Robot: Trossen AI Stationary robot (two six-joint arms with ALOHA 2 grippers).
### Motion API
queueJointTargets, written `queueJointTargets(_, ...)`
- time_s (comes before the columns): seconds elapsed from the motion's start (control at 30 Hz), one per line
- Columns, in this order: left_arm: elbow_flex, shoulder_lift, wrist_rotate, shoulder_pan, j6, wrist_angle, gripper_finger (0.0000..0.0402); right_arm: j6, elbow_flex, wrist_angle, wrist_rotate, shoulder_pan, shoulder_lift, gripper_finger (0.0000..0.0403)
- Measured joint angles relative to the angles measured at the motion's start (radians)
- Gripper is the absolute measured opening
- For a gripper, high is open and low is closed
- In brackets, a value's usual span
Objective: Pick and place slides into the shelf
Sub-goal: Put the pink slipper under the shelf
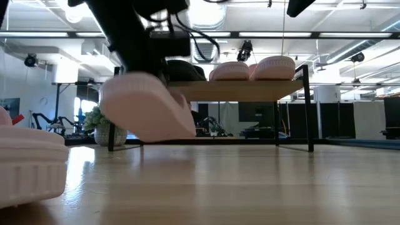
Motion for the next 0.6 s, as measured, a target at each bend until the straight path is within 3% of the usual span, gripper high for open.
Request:
queueJointTargets(0.3,0.063,0.089,0.045,0.003,0.007,-0.002,0.0120,-0.011,0.000,-0.020,-0.002,0.001,-0.001,0.0013)
queueJointTargets(0.47,0.066,0.025,0.115,0.007,-0.013,-0.019,0.0184,-0.018,0.000,-0.022,-0.011,0.003,-0.002,0.0013)
queueJointTargets(0.6,0.066,-0.057,0.260,-0.001,-0.025,-0.042,0.0209,-0.018,0.000,-0.022,-0.015,0.003,-0.002,0.0013)
